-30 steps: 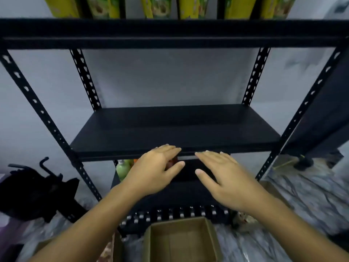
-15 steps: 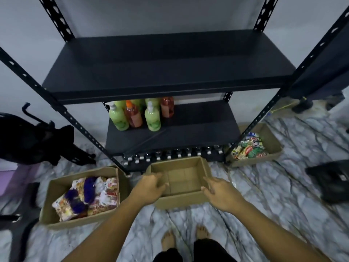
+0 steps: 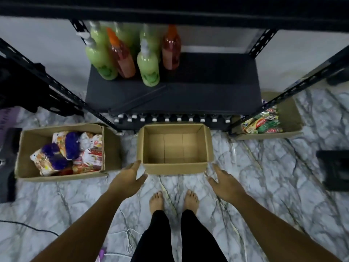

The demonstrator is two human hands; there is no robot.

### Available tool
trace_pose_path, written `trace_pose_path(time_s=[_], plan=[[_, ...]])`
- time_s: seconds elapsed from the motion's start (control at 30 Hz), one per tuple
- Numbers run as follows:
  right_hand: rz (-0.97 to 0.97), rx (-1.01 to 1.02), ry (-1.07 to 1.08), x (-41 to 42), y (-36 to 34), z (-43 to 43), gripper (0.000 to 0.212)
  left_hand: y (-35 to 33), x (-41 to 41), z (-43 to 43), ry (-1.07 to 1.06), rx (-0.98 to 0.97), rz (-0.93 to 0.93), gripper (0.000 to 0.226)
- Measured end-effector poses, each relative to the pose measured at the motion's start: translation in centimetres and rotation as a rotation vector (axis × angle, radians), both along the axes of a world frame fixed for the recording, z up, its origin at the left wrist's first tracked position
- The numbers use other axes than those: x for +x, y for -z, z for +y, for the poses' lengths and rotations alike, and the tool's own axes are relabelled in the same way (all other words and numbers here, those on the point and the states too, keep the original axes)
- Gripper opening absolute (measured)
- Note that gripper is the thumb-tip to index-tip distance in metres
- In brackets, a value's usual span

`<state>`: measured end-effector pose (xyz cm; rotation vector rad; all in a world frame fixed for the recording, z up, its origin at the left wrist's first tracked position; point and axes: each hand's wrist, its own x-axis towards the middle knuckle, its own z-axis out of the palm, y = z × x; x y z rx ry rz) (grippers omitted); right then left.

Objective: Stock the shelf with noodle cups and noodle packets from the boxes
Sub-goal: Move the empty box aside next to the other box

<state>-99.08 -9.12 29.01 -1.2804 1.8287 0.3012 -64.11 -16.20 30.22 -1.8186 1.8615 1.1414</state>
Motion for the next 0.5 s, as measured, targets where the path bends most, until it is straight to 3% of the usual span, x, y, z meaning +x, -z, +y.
trace_pose_path(time_s=[0.27,0.5], plan=[[-0.074,-0.004,0.228,-3.5,18.1,-5.2,0.069,17.0,0.4,-4.7,-0.140,-0.002,-0.033,0.075],[0.110,-0.187,0.230,-4.3,31.3,-11.3,0.072,31.4,0.2,-10.7,-0.205,-0.084,0.013,0.093]])
